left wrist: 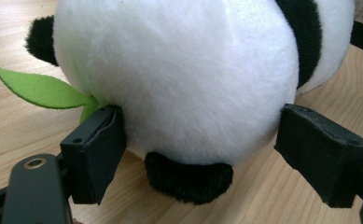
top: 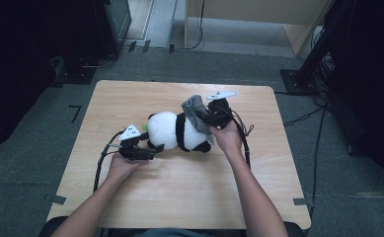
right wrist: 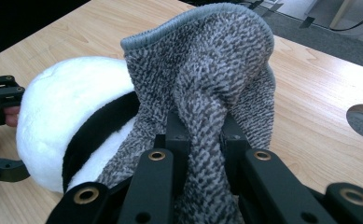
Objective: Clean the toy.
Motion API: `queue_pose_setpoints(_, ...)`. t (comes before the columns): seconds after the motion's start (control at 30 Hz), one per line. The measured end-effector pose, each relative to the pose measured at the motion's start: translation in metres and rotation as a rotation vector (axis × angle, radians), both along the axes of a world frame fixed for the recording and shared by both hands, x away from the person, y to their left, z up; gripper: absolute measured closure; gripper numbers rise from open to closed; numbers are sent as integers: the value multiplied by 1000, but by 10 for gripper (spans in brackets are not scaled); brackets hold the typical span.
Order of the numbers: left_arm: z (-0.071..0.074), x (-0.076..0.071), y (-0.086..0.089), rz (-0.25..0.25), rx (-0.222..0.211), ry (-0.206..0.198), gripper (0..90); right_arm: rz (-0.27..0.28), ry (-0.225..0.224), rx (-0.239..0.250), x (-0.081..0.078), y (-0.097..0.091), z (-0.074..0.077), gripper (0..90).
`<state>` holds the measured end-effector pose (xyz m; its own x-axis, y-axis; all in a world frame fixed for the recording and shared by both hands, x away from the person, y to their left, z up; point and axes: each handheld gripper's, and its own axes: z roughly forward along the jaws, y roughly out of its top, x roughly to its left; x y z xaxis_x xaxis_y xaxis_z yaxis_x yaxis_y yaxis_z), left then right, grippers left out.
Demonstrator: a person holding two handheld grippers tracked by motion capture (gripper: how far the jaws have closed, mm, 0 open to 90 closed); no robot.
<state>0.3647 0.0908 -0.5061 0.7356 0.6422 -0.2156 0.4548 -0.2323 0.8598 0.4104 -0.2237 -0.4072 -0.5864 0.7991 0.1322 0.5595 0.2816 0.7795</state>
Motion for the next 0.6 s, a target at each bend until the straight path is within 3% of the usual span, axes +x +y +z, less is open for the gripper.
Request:
queue_pose_setpoints(0.13,-2,2,-4,3,17,-17,146,-4,3,9,1,-1,-1,798)
queue_pose_setpoints(0.37,2,0,-2,29,35,-16,424,-20,1,18,-1,1,1,797)
queue_pose_setpoints(0.47,7,-2,-2,42,26,18,495,-11,-14,62,-8,3,14,797)
queue_pose_setpoints(0.6,16,-2,-3,56,8,57,526,46,-74,120,-24,20,31,796)
